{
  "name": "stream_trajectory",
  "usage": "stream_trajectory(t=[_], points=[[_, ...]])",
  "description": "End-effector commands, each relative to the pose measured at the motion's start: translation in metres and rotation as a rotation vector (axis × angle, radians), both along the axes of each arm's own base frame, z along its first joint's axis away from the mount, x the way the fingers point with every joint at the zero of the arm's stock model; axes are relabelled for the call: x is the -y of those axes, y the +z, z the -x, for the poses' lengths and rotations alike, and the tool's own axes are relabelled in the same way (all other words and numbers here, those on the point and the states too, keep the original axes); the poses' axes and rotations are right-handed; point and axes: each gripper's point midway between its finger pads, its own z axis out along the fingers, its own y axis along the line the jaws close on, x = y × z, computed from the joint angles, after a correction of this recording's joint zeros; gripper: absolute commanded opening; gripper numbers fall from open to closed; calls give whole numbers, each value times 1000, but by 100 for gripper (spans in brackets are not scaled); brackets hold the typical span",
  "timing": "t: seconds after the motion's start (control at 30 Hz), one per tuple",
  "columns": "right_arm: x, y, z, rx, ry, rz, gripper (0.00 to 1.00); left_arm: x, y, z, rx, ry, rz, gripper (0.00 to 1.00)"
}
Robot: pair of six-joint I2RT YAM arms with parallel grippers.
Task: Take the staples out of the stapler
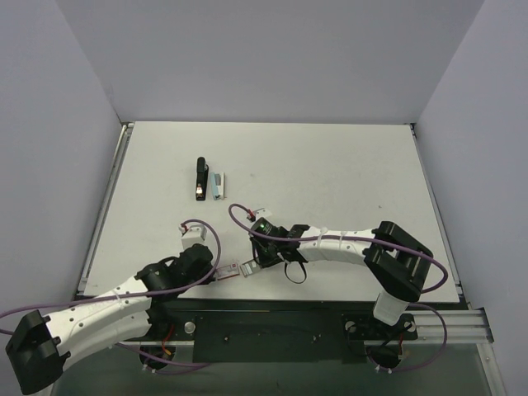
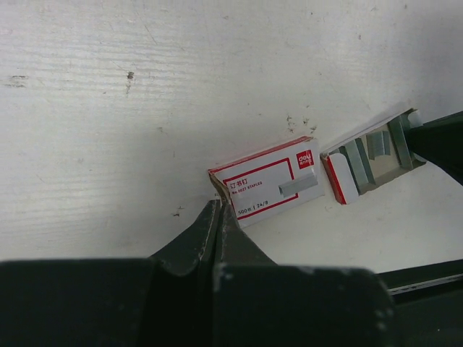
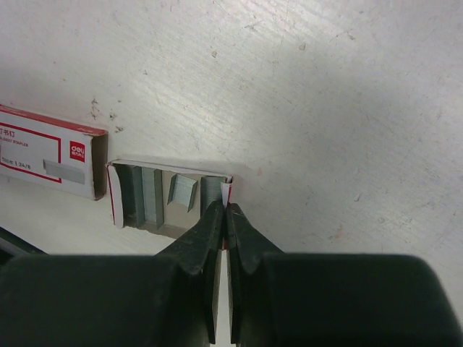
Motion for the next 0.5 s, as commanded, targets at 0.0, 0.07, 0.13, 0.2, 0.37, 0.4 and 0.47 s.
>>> stream_trajectory(t=[0.0,0.07,0.13,0.2,0.37,0.4,0.47], points=[[-2,3,-6,14,-33,18,0,-7,9,-2,19,62,20,0],[-2,3,-7,15,-43,17,0,-8,6,-1,13,65,13,0],[0,3,-9,15,-59,19,0,-7,5,-1,6,62,10,0],[0,3,-10,11,-67,15,0,-6,2,0,-7,60,-2,0],[-2,3,-9,5,-73,6,0,-3,-7,-1,-35,54,-27,0],[-3,3,-8,4,-74,5,0,-1,-7,-2,-34,51,-23,0],[-3,3,-8,2,-78,1,0,0,-10,-2,-38,49,-28,0]])
